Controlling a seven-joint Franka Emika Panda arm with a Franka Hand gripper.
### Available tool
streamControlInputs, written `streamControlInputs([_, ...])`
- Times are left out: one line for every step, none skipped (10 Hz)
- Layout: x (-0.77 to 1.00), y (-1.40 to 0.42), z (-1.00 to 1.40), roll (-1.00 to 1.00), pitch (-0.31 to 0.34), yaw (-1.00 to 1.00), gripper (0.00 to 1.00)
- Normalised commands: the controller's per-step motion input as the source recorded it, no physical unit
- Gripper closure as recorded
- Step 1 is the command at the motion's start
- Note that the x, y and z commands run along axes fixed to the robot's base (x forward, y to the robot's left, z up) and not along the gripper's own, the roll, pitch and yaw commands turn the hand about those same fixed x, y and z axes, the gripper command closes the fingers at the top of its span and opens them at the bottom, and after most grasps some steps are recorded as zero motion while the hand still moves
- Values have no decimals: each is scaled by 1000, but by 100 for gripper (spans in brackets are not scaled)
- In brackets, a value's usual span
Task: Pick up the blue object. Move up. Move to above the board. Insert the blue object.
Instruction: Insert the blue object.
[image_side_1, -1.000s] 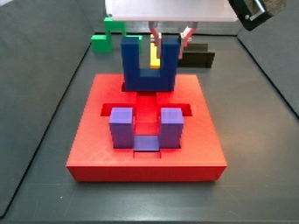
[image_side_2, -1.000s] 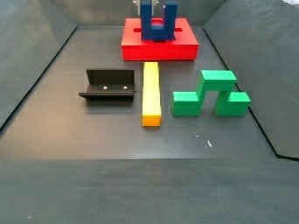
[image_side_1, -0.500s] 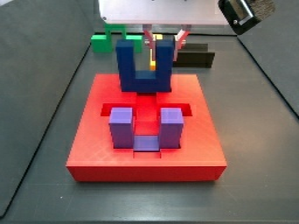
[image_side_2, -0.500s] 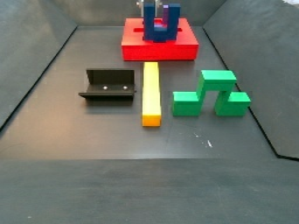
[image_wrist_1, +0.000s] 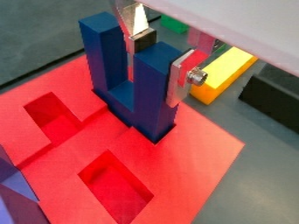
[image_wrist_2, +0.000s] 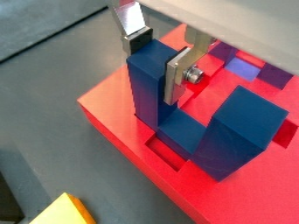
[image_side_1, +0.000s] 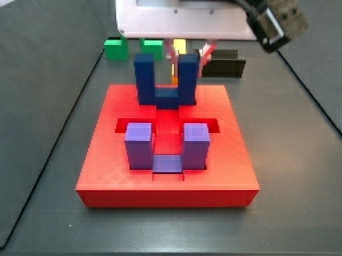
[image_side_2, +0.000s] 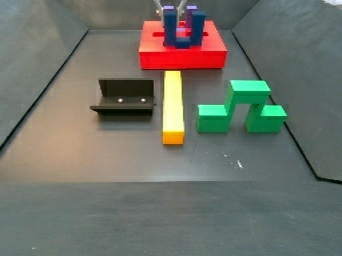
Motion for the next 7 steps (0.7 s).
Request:
streamControlInputs([40, 0, -537, 160, 0, 0, 100])
streamControlInputs([0, 0, -671, 167, 0, 0, 100])
streamControlInputs([0, 0, -717, 166, -34, 0, 100])
streamControlInputs([0, 0, -694, 166, -51, 0, 100])
streamControlInputs([0, 0, -534, 126, -43, 0, 100])
streamControlInputs([0, 0, -20, 24, 33, 0, 100])
streamControlInputs([0, 0, 0, 0, 0, 0, 100])
